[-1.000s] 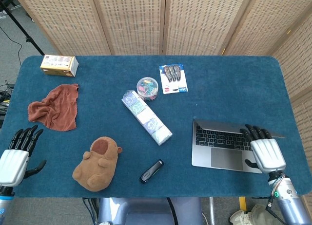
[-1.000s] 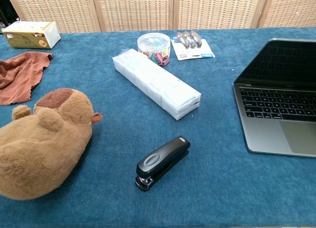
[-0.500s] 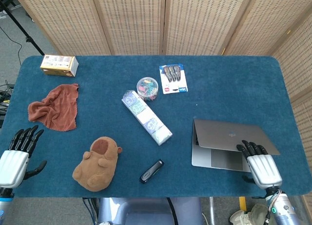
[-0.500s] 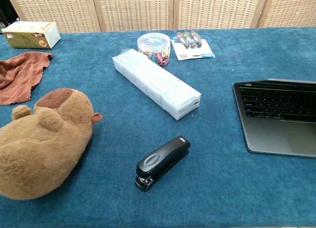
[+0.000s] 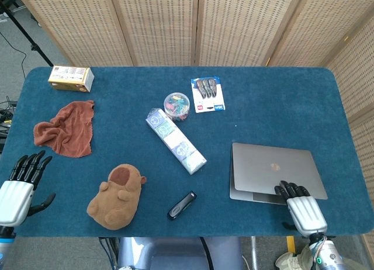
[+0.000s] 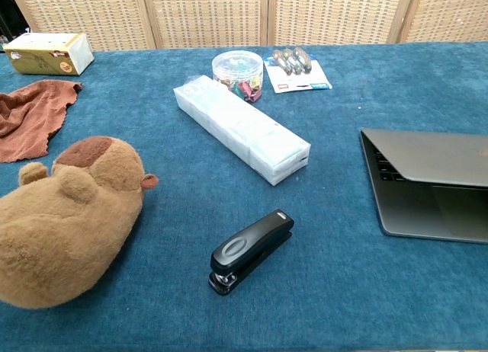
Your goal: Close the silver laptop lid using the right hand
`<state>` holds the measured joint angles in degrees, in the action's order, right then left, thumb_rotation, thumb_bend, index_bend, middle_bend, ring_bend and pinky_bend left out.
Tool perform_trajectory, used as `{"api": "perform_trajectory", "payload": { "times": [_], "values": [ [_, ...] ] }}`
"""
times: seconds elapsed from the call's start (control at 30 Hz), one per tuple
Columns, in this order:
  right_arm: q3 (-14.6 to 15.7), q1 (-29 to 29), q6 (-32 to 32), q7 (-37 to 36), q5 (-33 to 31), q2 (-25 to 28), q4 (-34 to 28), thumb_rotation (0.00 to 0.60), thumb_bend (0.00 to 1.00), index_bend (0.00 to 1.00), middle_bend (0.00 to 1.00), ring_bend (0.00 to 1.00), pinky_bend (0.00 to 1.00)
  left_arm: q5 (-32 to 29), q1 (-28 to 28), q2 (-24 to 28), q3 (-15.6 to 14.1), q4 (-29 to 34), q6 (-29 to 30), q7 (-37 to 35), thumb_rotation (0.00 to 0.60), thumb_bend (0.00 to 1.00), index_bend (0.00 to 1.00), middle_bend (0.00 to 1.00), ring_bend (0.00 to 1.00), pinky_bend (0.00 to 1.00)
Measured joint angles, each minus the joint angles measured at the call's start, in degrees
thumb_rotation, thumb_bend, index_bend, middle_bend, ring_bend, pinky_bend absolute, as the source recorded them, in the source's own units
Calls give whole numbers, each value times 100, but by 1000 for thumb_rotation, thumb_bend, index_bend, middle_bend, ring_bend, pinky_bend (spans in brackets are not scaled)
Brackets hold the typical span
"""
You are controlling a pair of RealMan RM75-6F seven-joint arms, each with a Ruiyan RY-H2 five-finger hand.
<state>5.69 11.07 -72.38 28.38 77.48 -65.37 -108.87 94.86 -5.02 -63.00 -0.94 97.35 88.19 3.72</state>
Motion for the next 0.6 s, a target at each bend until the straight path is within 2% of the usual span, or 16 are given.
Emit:
{"api": "perform_trajectory", "payload": {
  "times": [0.6],
  "values": [
    [20, 38, 459, 117, -327, -485, 441, 600, 183, 141, 88, 119, 167, 73, 43, 84, -16, 91, 74, -4, 600, 245, 94, 0, 0, 0]
  ]
}}
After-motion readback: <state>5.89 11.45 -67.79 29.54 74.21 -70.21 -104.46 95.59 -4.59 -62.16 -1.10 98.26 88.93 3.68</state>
